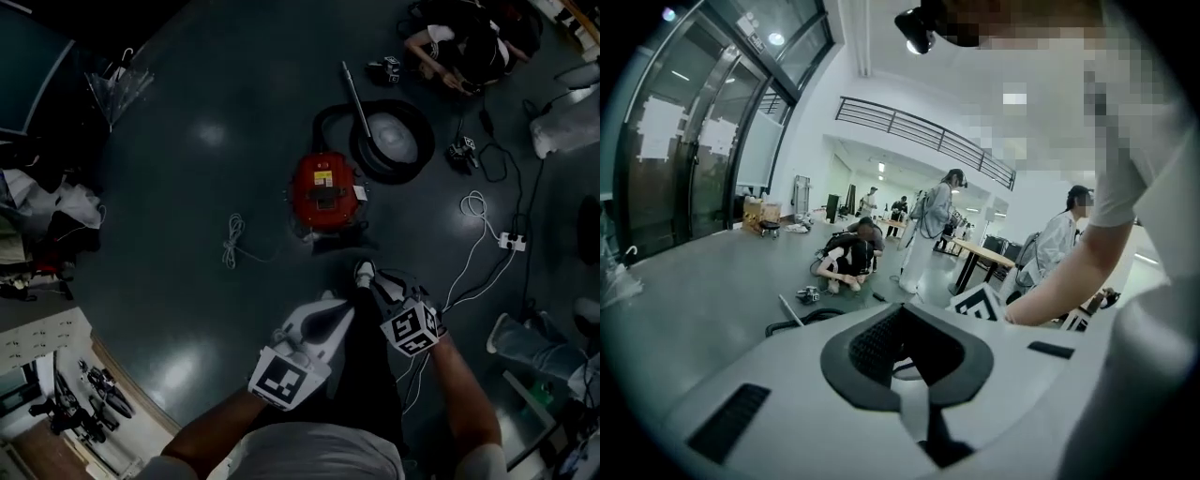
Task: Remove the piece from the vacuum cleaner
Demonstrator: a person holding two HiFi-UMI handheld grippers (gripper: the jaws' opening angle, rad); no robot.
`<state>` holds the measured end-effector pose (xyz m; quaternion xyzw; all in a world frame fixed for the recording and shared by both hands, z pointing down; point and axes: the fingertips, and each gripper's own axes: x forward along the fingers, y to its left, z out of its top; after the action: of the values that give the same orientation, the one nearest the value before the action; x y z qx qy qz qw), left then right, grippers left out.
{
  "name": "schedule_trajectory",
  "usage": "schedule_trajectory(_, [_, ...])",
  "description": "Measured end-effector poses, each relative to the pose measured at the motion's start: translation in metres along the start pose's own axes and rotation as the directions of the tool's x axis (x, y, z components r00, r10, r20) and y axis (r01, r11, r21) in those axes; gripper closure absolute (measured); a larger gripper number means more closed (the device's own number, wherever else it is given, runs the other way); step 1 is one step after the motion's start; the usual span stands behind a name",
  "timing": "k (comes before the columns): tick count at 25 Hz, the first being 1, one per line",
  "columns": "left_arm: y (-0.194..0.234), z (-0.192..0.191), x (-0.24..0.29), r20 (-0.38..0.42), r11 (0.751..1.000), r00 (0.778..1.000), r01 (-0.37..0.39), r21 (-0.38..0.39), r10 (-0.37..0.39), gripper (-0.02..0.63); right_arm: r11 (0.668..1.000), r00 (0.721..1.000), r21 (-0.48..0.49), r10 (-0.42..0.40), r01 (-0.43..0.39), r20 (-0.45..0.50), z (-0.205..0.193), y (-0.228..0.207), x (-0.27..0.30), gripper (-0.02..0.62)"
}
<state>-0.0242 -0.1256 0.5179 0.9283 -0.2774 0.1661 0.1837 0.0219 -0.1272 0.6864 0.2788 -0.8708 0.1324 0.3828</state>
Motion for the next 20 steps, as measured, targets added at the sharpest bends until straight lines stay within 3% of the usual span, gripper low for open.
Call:
schedule_trajectory(5, [0.026,-0.045,0.041,-0.074,0.999,0.997,-0.018,-0.035,0.015,0.600,0.984,0.987,-0.152,0.072,-0.094,-0.144,-0.084,-0.019,0.104,0.486])
schedule_trajectory(10, [0.041,-0.094,0.065,-0.147,0.992,0.989,-0.047,-0.121,0.029,0.600,0.932,0.965,-0.326,0.079,-0.160,-0.248,-0.149,-0.023,0.187,0.453])
schedule_trajectory(20, [0.053,-0.157,0.069,-0.213,0.964,0.975,-0.117,-0.238,0.066,0.600,0.802,0.933,-0.539,0.062,-0.258,-0.354,-0.194,-0.002,0.268,0.442])
